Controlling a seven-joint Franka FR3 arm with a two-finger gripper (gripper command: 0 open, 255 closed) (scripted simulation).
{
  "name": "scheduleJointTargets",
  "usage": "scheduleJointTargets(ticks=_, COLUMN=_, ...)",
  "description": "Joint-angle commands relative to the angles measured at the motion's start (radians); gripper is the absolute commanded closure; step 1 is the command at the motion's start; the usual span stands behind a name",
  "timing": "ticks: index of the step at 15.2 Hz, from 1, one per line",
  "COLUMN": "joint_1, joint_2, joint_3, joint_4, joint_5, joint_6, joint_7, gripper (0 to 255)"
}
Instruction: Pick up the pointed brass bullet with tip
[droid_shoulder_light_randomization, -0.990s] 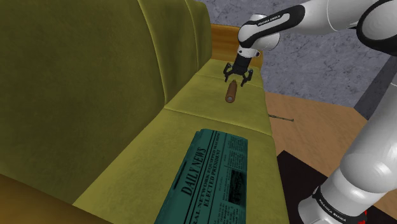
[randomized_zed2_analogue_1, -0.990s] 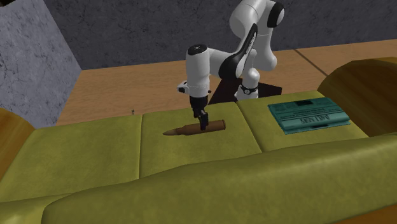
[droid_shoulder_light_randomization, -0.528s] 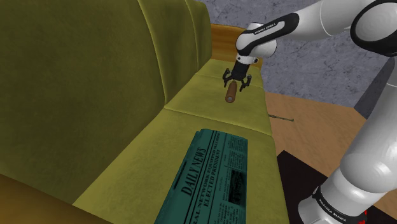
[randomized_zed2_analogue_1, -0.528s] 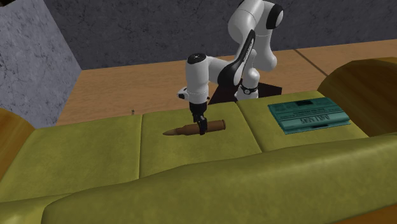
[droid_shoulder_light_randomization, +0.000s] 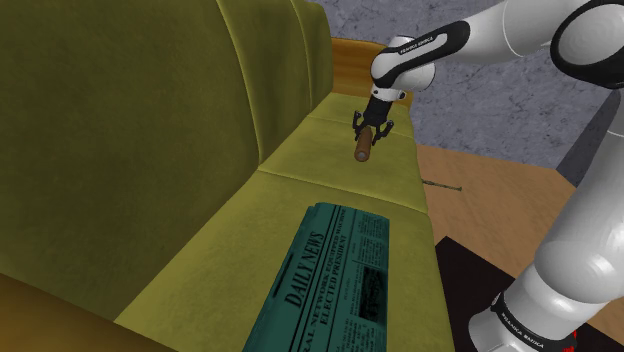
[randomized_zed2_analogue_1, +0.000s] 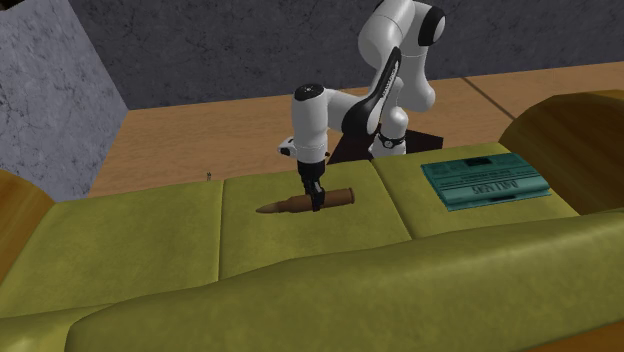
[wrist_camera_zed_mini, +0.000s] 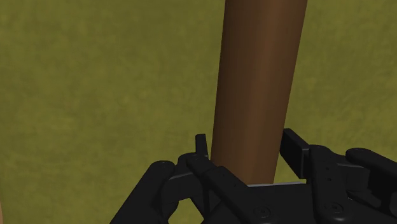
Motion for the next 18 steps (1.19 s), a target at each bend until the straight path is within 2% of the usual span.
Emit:
scheduleJointTargets(ticks=1, joint_1=0.000, joint_2=0.001, joint_3=0.000, joint_4=-0.001, joint_5=0.000, joint_6=0.000, joint_7=0.000, gripper=255)
scheduleJointTargets(ticks=18, joint_1=0.000, joint_2=-0.053, joint_3=-0.003, joint_4=0.135, joint_5=-0.018, joint_6=-0.188, joint_7=0.028, gripper=255)
